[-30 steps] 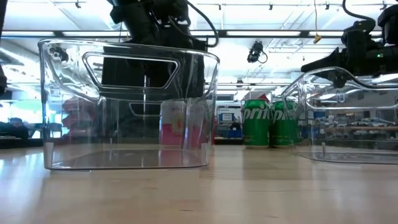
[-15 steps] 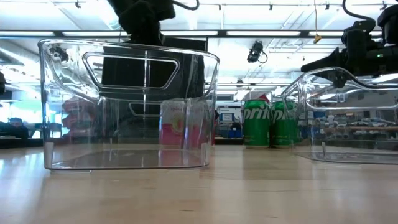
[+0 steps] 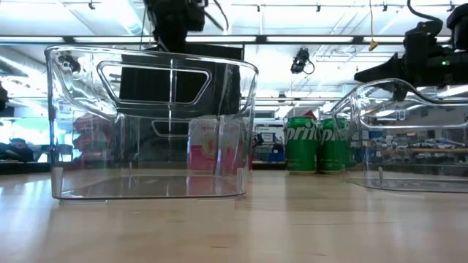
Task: Sort soda cans
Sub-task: Adjust the pink and white soda can
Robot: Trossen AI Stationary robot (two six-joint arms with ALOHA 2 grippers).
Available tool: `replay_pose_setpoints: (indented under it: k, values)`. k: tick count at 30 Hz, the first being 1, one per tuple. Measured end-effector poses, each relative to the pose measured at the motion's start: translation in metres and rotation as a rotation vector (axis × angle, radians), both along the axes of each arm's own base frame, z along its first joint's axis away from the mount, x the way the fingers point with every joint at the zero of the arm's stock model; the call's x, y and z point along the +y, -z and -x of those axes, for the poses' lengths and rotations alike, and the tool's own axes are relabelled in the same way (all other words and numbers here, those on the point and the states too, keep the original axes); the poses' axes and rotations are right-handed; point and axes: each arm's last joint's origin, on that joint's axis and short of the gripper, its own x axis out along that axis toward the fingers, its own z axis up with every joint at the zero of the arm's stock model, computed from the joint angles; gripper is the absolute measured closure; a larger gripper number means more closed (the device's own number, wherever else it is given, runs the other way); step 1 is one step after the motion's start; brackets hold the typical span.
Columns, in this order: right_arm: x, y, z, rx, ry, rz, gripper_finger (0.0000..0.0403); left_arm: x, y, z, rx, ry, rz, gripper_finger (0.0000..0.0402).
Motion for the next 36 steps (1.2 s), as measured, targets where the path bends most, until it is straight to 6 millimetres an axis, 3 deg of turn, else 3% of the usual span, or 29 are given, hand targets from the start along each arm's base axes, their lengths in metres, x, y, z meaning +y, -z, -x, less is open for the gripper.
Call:
replay_pose_setpoints:
  k: [5, 13, 18, 23, 29, 36]
  values:
    - [0.000, -0.003, 0.001, -0.029, 0.017, 0.011, 0.0398, 0.006, 0.019, -0.012, 0.154, 0.020, 0.050, 0.0351]
    - [0.000, -0.003, 0.001, -0.029, 0.019, 0.011, 0.0394, 0.009, 0.038, -0.024, 0.234, 0.027, 0.073, 0.0312]
    - [0.000, -0.003, 0.001, -0.047, 0.015, -0.019, 0.0398, 0.011, 0.037, -0.028, 0.197, 0.011, 0.037, 0.0302]
    - [0.000, -0.003, 0.001, -0.060, 0.011, -0.044, 0.0397, 0.014, 0.035, -0.035, 0.122, -0.061, 0.022, 0.0316]
    - [0.000, -0.003, 0.001, -0.061, 0.011, -0.044, 0.0395, 0.012, 0.035, -0.036, 0.098, -0.014, 0.071, 0.0323]
    - [0.000, -0.003, 0.001, -0.062, 0.011, -0.043, 0.0401, 0.013, 0.034, -0.039, 0.068, -0.021, 0.053, 0.0267]
